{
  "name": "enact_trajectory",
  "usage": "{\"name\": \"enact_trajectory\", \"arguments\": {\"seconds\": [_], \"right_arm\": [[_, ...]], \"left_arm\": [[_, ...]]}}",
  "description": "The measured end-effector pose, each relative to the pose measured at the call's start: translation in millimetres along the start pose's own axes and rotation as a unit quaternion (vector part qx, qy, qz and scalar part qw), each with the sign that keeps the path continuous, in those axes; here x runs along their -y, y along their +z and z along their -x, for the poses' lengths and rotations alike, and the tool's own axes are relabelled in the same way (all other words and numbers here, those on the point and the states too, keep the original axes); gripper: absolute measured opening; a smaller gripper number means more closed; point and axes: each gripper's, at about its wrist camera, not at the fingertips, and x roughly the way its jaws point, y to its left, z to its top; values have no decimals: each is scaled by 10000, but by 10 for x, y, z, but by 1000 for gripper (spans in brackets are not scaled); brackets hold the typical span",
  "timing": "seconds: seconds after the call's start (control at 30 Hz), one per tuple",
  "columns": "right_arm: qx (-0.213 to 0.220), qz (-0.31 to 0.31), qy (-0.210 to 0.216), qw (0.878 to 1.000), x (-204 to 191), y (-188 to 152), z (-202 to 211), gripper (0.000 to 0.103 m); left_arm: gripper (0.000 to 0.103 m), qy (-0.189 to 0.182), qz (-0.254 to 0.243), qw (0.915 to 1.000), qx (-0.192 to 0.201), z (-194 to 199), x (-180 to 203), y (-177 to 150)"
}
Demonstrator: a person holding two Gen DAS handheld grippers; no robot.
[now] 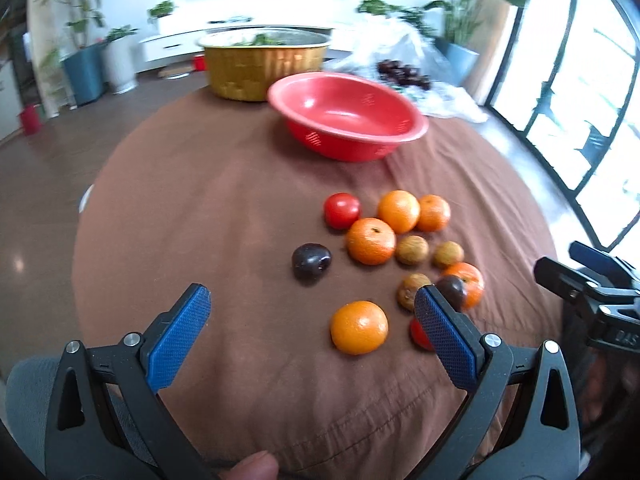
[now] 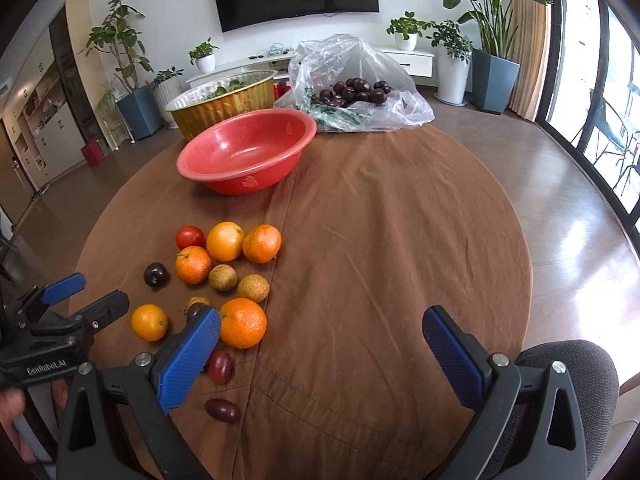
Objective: Organize fruits
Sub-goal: 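Grasp an orange with the left tool while the right tool grasps a red grape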
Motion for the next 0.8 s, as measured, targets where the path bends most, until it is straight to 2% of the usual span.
{"name": "enact_trajectory", "arguments": {"seconds": [0.07,0.13,0.23,0.37,0.5,0.63,0.73,0.8], "right_arm": [[59,67,149,9998,-25,-100,34,103],[61,189,331,9993,-61,-178,77,101],[-32,367,546,9978,-121,-281,115,96],[-203,495,815,9952,-210,-406,89,88],[-409,514,902,9938,-236,-477,37,83],[-425,477,886,9940,-217,-470,44,83],[-485,498,863,9938,-218,-483,25,83],[-542,496,883,9934,-216,-489,-3,82]], "left_arm": [[103,-167,-215,9996,-42,26,-23,-12],[103,-342,-451,9980,-286,12,-40,-28],[103,-701,-726,9941,-394,20,-69,-21],[103,-438,-1370,9871,-703,-119,77,-23],[103,-550,-2055,9732,-879,-312,274,-56],[101,-657,-2277,9669,-947,-402,346,-68],[79,-823,-2304,9647,-972,-445,368,-36],[71,-896,-2329,9630,-1019,-455,370,-42]]}}
